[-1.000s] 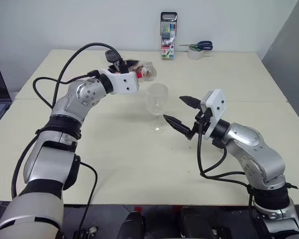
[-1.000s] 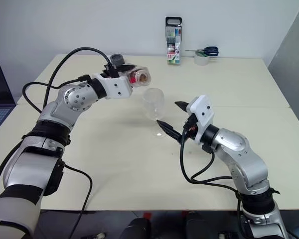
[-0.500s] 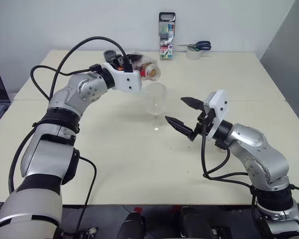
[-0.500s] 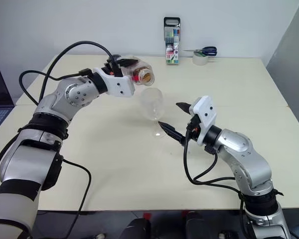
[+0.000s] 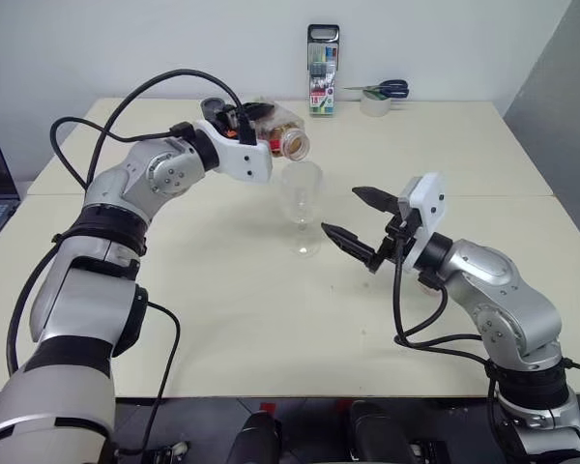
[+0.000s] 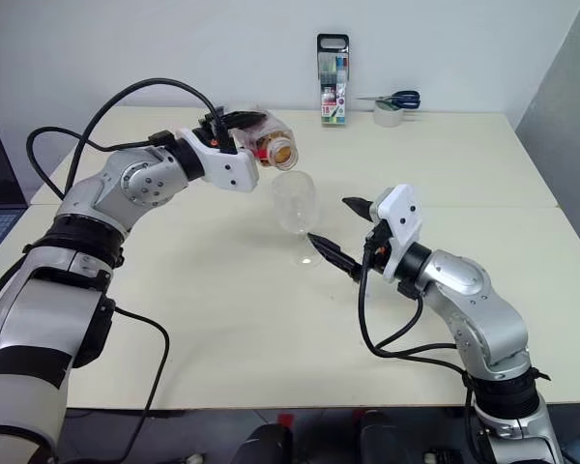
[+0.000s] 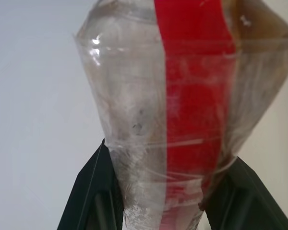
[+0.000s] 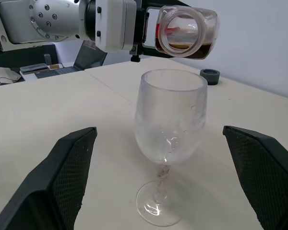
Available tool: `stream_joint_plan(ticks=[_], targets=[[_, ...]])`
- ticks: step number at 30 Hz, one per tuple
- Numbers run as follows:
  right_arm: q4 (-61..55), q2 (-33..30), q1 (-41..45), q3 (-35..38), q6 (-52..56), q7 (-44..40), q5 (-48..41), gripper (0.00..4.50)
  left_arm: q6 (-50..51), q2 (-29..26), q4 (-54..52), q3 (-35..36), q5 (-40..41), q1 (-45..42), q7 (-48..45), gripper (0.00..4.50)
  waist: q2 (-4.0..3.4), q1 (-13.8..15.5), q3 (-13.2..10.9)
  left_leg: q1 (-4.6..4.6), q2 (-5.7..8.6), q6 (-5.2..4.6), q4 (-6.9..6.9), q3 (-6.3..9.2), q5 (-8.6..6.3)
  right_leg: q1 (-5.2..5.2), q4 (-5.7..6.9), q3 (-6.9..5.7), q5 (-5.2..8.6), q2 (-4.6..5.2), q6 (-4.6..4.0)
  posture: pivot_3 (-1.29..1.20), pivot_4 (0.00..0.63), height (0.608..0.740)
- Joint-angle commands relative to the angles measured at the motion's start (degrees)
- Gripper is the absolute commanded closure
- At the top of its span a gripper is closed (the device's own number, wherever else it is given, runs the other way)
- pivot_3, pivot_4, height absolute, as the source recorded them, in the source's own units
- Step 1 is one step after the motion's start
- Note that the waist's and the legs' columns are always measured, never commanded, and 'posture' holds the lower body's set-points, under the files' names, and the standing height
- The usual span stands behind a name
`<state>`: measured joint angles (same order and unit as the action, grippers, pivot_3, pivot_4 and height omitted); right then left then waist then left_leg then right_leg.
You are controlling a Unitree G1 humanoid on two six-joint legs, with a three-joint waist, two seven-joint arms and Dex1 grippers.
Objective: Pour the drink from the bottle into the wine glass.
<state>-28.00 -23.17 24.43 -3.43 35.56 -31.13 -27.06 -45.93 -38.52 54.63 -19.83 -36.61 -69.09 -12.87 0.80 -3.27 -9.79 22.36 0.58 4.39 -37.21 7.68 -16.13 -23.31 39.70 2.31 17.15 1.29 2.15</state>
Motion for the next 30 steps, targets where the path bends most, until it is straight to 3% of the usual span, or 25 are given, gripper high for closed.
stream_joint_plan(ticks=[1, 30], targets=[[-2.7, -0.1, 0.1, 1.5, -0.5, -0.8, -2.1, 0.0, -1.1, -1.4, -0.6, 0.5, -0.2, -2.9, 2.2, 2.81, 0.0, 0.0, 0.0, 0.0, 0.0, 0.0, -0.01, 0.0, 0.0, 0.0, 0.02, 0.0, 0.0, 0.0, 0.0, 0.0, 0.15, 0.74], [-2.6, -0.1, 0.2, 0.7, -0.5, -1.8, -2.9, 0.0, -2.6, -3.4, 3.8, -1.4, -5.4, -5.9, 8.8, 2.81, 0.0, 0.0, 0.0, 0.13, 0.04, -0.04, -0.62, 0.01, -0.02, -0.03, 0.34, 0.01, 0.0, -0.01, 0.0, 0.0, 0.15, 0.74]])
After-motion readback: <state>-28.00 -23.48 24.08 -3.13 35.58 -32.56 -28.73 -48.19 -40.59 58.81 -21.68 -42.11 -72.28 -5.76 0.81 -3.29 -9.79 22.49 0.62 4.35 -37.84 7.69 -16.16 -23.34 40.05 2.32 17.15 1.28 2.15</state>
